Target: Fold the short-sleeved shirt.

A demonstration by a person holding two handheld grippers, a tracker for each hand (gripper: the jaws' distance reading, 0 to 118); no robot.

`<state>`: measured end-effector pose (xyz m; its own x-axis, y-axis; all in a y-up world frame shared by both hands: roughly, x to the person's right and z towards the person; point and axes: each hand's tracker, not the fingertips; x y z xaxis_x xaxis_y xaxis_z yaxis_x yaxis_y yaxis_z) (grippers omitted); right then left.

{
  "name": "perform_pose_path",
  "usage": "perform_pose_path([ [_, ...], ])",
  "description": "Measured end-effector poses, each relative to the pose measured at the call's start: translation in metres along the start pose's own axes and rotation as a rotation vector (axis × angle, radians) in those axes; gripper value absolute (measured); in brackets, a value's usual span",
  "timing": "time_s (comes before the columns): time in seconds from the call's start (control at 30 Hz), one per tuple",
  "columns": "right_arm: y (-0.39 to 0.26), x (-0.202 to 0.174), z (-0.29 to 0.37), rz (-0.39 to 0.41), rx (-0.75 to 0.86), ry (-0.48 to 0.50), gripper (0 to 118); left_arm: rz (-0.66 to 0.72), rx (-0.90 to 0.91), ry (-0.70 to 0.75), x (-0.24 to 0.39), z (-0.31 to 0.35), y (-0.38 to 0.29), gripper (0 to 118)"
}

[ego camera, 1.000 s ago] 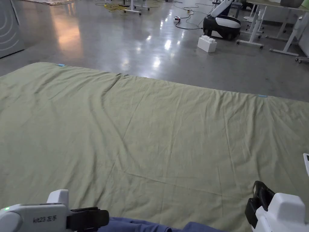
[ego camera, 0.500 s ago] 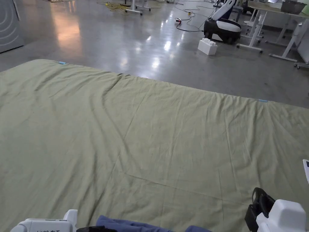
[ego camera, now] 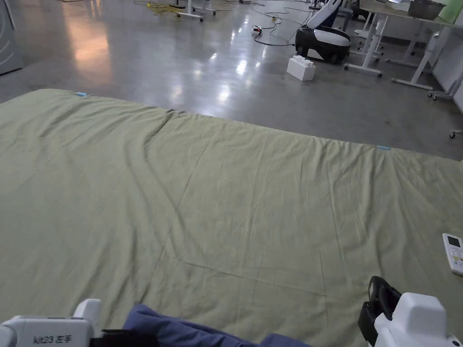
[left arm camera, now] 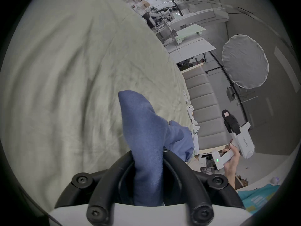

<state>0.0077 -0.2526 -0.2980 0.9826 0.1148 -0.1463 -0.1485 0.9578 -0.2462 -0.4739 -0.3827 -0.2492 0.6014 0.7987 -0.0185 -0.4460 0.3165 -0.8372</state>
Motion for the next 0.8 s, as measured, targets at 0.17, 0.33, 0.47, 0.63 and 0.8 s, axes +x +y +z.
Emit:
perform_pose_path([
  [0.17,0.001,0.001,0.000,-0.002,0.011,0.004,1,-0.053,0.031,0.149,0.019,0.051,0.026,14],
  [0.33,0.000,0.000,-0.001,-0.009,0.018,0.012,1,-0.128,0.061,0.432,0.047,0.079,0.035,14],
  [0.47,-0.003,-0.001,-0.004,-0.030,0.012,0.025,1,-0.165,0.053,0.499,0.077,0.071,0.027,14],
  [0.63,-0.004,-0.001,-0.003,-0.032,0.014,0.035,1,-0.146,0.057,0.496,0.109,0.055,0.019,14],
  [0.8,-0.005,0.003,-0.002,-0.033,0.017,0.031,1,-0.123,0.053,0.383,0.137,0.041,0.012,14],
])
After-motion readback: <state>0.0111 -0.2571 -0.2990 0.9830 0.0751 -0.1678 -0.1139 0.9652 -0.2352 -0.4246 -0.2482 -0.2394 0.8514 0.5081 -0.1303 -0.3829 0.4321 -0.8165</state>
